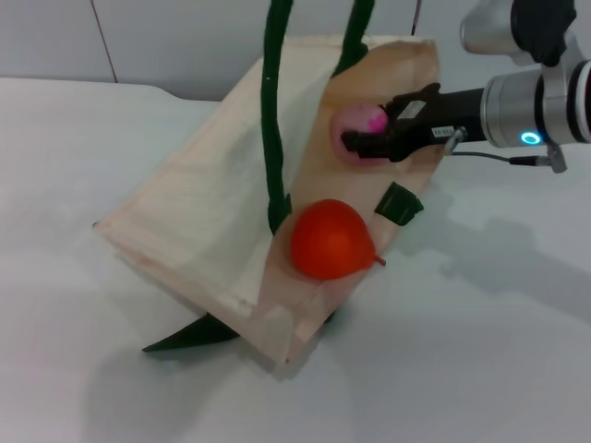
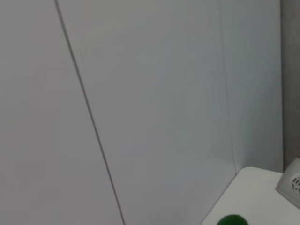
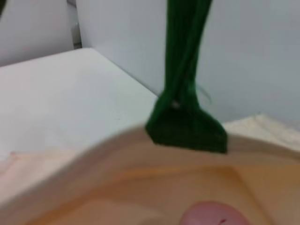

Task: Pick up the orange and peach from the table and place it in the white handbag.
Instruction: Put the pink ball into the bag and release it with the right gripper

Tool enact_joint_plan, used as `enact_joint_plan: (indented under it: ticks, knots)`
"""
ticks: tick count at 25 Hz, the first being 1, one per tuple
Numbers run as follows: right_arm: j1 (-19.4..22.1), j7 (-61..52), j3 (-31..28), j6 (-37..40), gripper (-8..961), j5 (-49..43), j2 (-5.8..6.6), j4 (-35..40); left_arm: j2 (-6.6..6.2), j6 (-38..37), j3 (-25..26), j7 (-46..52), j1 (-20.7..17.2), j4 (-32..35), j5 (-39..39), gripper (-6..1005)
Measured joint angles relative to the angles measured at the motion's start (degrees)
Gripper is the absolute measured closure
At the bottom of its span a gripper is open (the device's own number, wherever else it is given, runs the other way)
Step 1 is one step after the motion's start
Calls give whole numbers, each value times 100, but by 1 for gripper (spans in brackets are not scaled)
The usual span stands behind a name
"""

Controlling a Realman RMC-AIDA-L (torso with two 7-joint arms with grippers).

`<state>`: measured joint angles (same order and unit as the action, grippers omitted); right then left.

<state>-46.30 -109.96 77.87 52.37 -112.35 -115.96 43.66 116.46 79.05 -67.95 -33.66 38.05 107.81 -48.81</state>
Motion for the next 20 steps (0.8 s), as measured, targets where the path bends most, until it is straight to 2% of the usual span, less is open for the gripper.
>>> enact_joint_plan:
  ticks: [12, 18, 20]
  knots:
    - [-87, 27, 14, 167, 419, 283, 6, -53, 0, -51, -86, 0, -68, -23, -6, 790]
    - [-192, 27, 14, 161, 392, 298, 23, -284, 0, -89, -88, 0, -73, -24, -6, 788]
    - [-245, 27, 5, 142, 348, 302, 29, -371, 0, -97, -87, 0, -73, -24, -6, 788]
